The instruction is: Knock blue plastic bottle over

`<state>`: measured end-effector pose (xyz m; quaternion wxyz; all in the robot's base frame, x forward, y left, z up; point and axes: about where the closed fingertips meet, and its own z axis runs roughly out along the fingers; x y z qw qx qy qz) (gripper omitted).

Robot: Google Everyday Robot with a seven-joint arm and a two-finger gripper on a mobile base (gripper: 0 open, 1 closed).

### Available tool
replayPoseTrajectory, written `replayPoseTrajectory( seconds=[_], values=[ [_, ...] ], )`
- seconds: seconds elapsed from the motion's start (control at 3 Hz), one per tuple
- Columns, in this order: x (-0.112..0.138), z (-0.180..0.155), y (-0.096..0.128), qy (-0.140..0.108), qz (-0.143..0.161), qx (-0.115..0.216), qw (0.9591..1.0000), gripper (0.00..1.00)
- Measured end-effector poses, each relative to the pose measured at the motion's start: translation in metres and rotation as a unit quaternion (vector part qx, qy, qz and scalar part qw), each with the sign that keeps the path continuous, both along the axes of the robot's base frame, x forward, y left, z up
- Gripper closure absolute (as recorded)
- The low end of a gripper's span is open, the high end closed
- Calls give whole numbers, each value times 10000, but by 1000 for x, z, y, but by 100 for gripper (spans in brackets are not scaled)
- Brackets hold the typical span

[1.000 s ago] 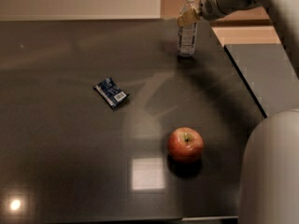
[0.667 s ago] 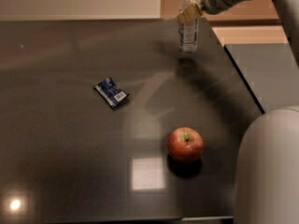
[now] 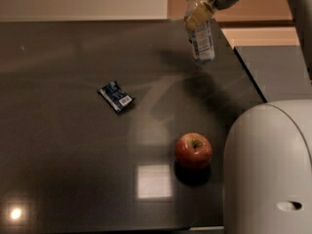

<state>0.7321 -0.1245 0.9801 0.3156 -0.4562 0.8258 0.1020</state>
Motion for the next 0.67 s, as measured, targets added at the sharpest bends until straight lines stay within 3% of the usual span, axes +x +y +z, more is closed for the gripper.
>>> replayPoseTrajectory(
  seconds=[0.33,0.67],
  values=[
    [-26,-22,6,634,411,-533,9957,100],
    [-32,-33,18,842,734,-867,9900,100]
  ],
)
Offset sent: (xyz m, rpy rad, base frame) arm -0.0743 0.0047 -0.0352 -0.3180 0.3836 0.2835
